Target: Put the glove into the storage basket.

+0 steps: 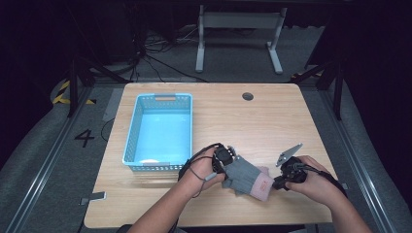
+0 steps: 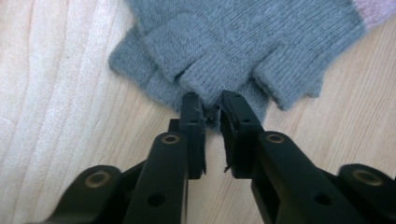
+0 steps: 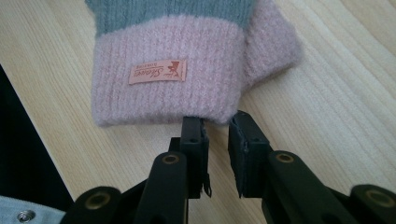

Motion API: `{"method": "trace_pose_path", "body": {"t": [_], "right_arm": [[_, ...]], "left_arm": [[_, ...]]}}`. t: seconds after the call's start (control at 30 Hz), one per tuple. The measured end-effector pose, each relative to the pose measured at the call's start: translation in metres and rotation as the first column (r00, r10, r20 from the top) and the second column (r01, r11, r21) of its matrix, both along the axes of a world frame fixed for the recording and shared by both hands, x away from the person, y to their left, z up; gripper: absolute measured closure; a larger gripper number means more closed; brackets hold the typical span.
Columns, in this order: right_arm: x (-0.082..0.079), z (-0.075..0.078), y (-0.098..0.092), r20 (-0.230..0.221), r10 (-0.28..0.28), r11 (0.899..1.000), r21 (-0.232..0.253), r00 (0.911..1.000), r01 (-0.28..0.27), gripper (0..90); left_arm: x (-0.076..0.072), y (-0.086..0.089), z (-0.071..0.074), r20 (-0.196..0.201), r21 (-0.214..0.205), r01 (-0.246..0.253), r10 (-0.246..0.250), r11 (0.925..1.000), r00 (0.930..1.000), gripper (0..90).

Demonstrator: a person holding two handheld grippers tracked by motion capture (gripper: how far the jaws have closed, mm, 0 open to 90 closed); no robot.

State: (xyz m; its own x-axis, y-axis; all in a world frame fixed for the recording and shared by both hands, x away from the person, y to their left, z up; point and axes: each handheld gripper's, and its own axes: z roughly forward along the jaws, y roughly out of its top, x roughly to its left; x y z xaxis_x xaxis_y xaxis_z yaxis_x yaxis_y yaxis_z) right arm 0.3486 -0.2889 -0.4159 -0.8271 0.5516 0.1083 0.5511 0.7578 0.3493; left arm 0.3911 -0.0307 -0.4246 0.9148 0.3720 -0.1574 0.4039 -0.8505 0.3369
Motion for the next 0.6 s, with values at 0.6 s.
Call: {"method": "trace_pose_path", "body": {"t": [0.6], "right_arm": [[-0.001, 0.015, -0.002, 0.031, -0.037, 0.999, 0.022, 0.9988, 0.036, 87.3]], "left_arm": [[-0.015, 0.005, 0.024, 0.063, -0.031, 0.013, -0.011, 0.9994, 0.9979, 86.9]]}}
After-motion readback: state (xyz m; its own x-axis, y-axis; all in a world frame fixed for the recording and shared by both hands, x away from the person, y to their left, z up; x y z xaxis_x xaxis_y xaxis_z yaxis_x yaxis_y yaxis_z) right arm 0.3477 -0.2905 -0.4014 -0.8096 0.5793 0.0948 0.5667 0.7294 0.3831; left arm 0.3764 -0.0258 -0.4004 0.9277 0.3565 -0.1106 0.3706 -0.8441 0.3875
